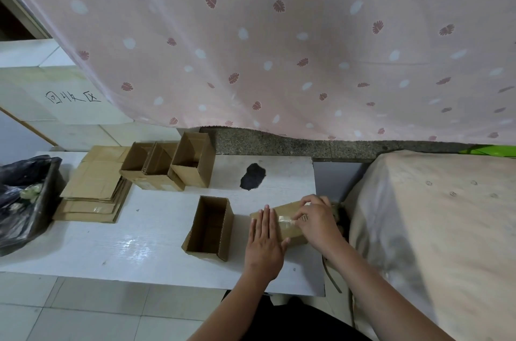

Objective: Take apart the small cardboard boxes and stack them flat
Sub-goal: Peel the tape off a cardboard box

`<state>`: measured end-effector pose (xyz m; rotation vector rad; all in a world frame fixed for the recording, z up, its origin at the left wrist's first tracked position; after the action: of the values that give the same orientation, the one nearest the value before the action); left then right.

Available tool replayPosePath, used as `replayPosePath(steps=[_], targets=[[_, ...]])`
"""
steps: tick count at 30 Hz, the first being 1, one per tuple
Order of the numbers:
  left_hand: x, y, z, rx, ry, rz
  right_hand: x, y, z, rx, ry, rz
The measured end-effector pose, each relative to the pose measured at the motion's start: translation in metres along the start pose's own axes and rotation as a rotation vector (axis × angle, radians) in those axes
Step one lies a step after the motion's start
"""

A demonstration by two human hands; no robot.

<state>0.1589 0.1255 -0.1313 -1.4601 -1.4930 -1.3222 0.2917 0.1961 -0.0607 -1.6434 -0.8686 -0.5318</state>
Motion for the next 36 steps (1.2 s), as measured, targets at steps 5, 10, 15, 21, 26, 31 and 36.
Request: replayPosePath(steps=[5,10,15,21,26,31,36], targets=[[0.001,0.001,-0.001,-0.003,0.009,-0.006,0.003,0.001,0.004,-0.037,-0.021,0.002],[0.001,0.001,0.0,-0.002,0.008,0.002,0.0,-0.001,-0.001,-0.098,-0.07,0.083],[0.0,0.001,-0.001,0.0,0.016,0.003,-0.003,-0.003,-0.002,-0.136,-0.093,0.141],[0.0,0.001,-0.001,0.005,0.006,0.002,-0.008,-0.009,-0.006,-0.072,-0.102,0.021],[-0.001,0.001,-0.001,0.006,0.006,0.002,-0.006,-0.014,-0.005,-0.024,-0.097,-0.018],[-0.002,0.0,-0.001,0.006,-0.002,0.016,-0.018,-0.016,-0.005,0.021,-0.158,-0.01],[-0.002,0.0,0.0,0.006,-0.014,0.005,-0.023,-0.014,-0.002,-0.041,-0.178,-0.045]])
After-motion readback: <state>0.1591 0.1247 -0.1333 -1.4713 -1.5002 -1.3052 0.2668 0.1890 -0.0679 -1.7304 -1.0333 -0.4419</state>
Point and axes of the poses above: each hand's wrist, its own z-axis towards the middle knuckle, its own x-axis out of the back of the hand, y = z × x, the point moved 6 cm from there along z, towards the middle knuckle, and after that the axes turned 10 degrees about -x, right-handed, at the moved point
